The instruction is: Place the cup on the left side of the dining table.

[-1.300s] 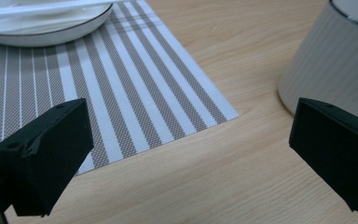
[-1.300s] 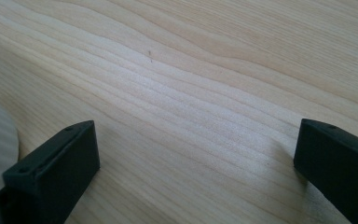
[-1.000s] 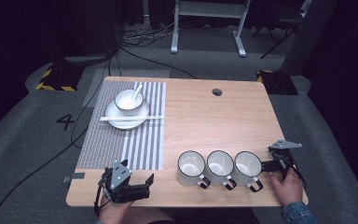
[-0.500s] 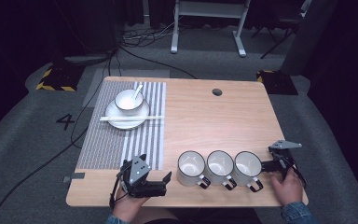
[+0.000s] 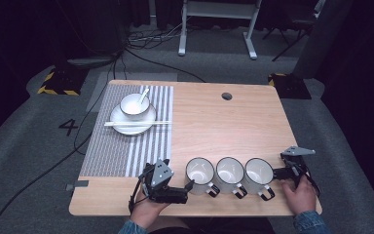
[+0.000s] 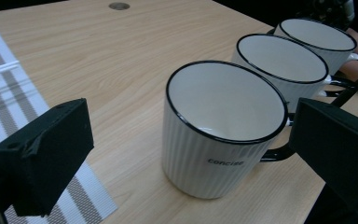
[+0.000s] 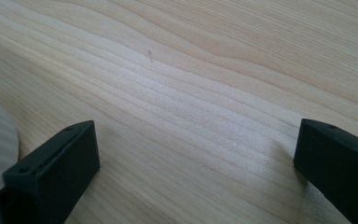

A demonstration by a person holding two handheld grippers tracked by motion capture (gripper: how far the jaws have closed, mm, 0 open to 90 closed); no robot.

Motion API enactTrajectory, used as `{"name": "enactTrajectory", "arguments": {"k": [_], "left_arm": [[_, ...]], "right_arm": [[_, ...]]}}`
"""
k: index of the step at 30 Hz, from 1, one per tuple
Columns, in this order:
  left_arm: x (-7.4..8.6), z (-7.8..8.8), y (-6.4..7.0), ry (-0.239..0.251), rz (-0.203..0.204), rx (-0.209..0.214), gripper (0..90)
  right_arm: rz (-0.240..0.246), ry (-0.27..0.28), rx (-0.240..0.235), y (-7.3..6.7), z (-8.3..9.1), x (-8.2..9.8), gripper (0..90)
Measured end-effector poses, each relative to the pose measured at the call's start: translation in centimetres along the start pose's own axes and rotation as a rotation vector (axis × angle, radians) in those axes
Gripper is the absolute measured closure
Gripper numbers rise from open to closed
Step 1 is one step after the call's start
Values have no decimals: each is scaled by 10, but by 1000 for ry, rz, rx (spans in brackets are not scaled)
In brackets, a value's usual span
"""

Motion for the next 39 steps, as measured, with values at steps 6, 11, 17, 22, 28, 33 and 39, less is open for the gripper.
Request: {"name": "enactTrajectory", "arguments": {"k": [6, 11, 17, 22, 28, 33, 39], "left_arm": [[-4, -12, 8, -14, -3, 36, 0], [1, -27, 11, -58, -20, 64, 0], [13, -38, 7, -90, -9, 115, 0], [18, -48, 10, -114, -16, 141, 0], [22, -62, 14, -190, -29, 177, 0], [23, -70, 12, -213, -18, 172, 1], [23, -81, 16, -231, -32, 136, 17]], "right_arm": [[1, 0, 0, 0, 0, 0, 2], [0, 0, 0, 0, 0, 0, 2], [1, 0, 0, 0, 0, 0, 2], [0, 0, 0, 0, 0, 0, 2], [0, 0, 0, 0, 0, 0, 2], [0, 0, 0, 0, 0, 0, 2], [0, 0, 0, 0, 0, 0, 2]]}}
Point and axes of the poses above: each handheld gripper's, and its own axes: z roughly backward along the jaws, x roughly out of its underside, y roughly to its right, the point moved 1 cm from there along -z, roughly forward along the jaws, and after that the axes turned 13 degrees about -z, right-handed, at the moved point
